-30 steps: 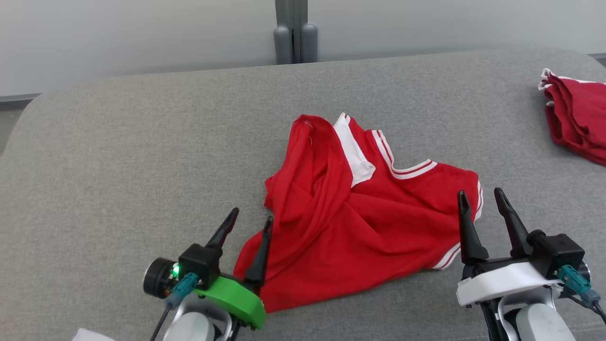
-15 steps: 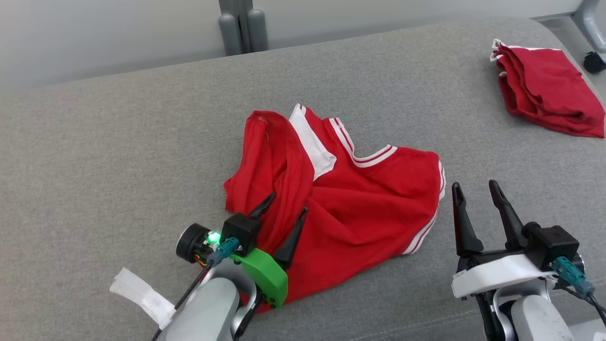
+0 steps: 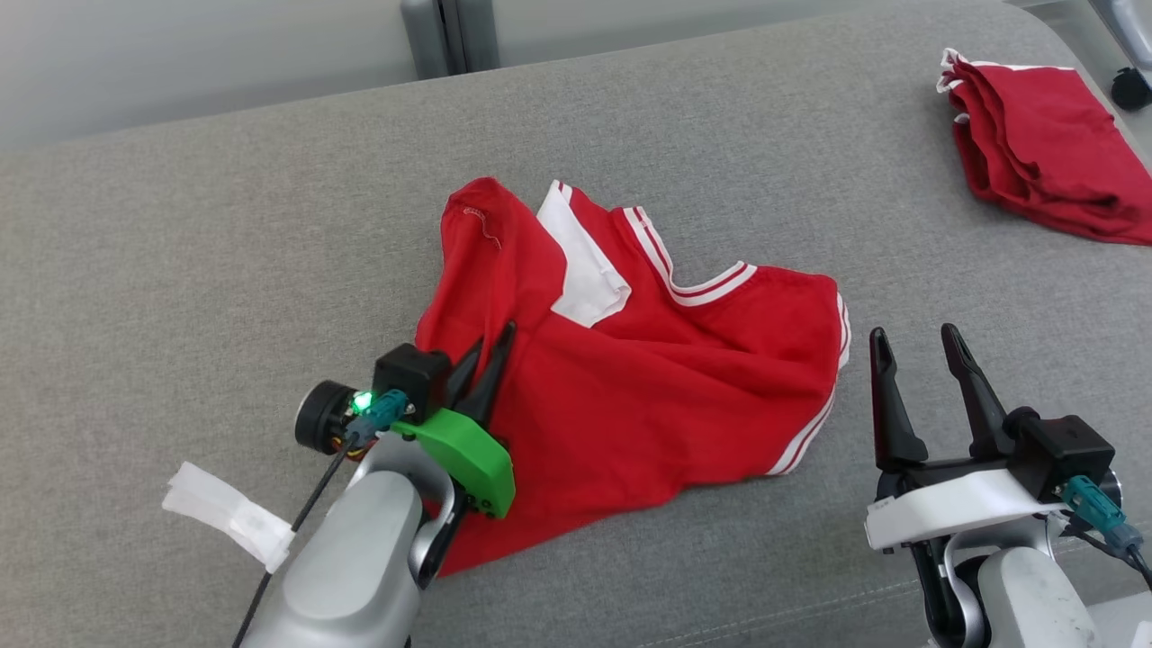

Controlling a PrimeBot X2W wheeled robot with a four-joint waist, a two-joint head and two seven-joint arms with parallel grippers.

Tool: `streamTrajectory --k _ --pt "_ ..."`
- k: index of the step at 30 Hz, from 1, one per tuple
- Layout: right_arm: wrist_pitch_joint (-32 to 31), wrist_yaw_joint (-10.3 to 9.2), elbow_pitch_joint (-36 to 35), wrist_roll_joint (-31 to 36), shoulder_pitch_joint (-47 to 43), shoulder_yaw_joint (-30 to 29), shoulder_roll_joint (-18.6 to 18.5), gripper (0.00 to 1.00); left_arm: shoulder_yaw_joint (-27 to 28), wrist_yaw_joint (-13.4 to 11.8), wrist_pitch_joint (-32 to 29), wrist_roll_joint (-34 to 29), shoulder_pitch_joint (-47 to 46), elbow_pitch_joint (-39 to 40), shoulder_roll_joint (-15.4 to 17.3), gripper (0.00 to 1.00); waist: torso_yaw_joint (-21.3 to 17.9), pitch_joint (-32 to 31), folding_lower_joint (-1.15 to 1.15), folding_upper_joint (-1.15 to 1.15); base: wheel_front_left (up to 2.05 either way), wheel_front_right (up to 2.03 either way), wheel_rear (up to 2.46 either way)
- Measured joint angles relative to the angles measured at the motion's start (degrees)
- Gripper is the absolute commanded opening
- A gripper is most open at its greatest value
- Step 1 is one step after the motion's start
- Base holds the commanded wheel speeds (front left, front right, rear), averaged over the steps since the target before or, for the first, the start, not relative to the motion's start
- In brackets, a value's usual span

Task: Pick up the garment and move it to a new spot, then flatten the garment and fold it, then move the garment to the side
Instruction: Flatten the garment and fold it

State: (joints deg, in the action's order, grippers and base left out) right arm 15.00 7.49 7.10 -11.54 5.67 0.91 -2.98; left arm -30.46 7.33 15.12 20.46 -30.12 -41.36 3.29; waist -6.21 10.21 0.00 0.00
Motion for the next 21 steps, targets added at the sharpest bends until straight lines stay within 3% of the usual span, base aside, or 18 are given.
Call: streamTrajectory --k 10,11,12,13,14,21 --pt "0.0 0.0 0.9 0.1 -0.6 -0.3 0.1 1.0 8.6 -1.8 0.0 0.2 5.9 9.1 5.7 0.0 2.6 -1.2 0.0 0.0 0.0 0.0 0.0" --pt "0.0 0.0 1.0 0.1 -0.7 -0.3 0.1 1.0 8.9 -1.8 0.0 0.2 6.7 9.5 5.9 0.06 2.9 -1.2 0.0 0.0 0.0 0.0 0.0" --pt "0.0 0.0 1.2 0.1 -0.7 -0.4 0.1 1.0 9.1 -1.8 0.0 0.1 7.3 9.9 5.9 0.22 3.1 -1.3 0.0 0.0 0.0 0.0 0.0" --pt "0.0 0.0 1.3 0.1 -0.7 -0.4 0.1 1.0 9.4 -1.8 0.0 0.1 7.7 10.2 5.8 0.87 3.3 -1.4 0.0 0.0 0.0 0.0 0.0" --pt "0.0 0.0 1.4 0.1 -0.7 -0.5 0.1 1.0 9.8 -1.8 0.0 0.1 8.2 10.8 5.6 1.0 3.5 -1.6 0.0 0.0 0.0 0.0 0.0" --pt "0.0 0.0 2.1 0.1 -1.1 -0.8 0.1 1.0 12.7 -1.7 0.0 -0.4 11.0 15.5 3.8 1.0 5.7 -2.8 0.0 0.0 0.0 0.0 0.0"
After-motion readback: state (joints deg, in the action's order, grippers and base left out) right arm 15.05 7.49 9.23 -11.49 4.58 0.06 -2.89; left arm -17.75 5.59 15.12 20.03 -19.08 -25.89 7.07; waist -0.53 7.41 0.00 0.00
